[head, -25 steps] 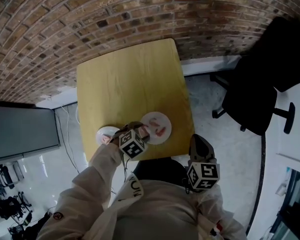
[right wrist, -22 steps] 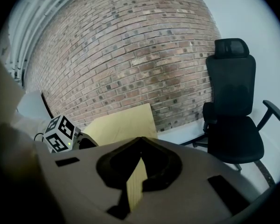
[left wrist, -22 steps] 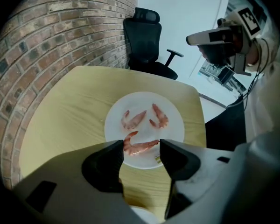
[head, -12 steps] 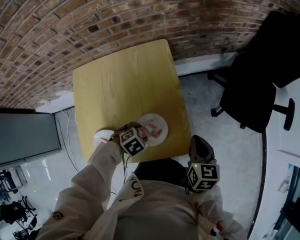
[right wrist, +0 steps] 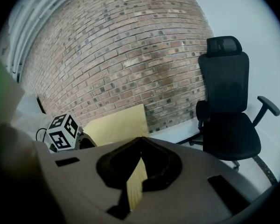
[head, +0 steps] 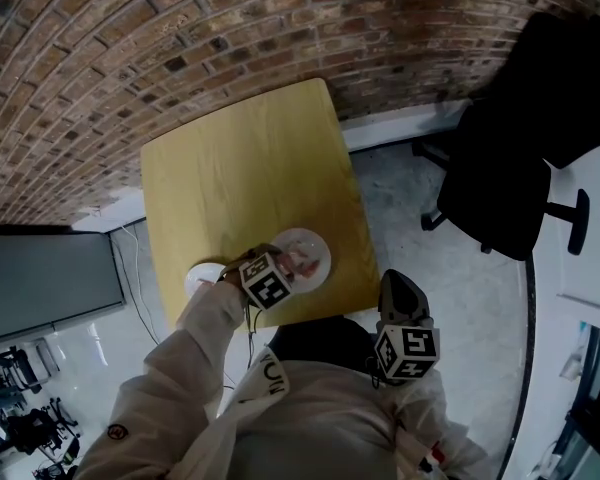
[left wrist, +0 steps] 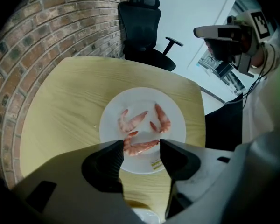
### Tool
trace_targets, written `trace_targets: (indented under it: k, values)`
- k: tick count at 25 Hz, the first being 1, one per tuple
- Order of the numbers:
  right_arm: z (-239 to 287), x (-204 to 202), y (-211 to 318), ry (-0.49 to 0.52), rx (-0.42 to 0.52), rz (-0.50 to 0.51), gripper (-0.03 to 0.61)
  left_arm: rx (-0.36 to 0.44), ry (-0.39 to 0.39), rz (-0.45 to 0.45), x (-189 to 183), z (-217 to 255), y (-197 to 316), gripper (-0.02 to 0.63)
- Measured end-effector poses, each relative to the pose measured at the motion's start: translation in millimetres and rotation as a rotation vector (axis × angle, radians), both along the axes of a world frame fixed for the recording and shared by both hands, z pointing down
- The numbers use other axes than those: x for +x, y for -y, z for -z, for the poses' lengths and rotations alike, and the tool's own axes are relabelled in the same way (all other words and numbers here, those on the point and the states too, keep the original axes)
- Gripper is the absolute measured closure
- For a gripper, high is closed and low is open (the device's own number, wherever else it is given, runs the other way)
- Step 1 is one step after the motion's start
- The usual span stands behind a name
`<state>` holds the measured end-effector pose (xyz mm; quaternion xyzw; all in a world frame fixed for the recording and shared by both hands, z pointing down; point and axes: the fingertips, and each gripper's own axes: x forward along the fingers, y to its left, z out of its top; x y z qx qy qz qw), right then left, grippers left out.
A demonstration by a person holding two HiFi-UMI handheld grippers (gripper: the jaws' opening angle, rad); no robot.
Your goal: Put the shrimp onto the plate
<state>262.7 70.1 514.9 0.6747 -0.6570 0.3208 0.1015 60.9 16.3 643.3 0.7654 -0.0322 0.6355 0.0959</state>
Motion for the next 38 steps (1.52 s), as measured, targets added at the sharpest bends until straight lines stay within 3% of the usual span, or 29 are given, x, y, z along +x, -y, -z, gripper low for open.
trace_targets:
  k: [26, 31, 38]
  values:
    - [2, -18, 5, -0.01, -0.001, 0.042, 0.555, 0.033, -0.078, 0.065, -3, 12, 0, 0.362]
    - [7, -35, 15, -0.008, 0.008, 0.086, 0.555, 0.102, -0.122, 0.139, -15, 24, 8, 0.367]
    - [12, -88, 29, -0.004, 0.024, 0.182, 0.555, 0.202, -0.207, 0.323, -56, 42, 12, 0.46]
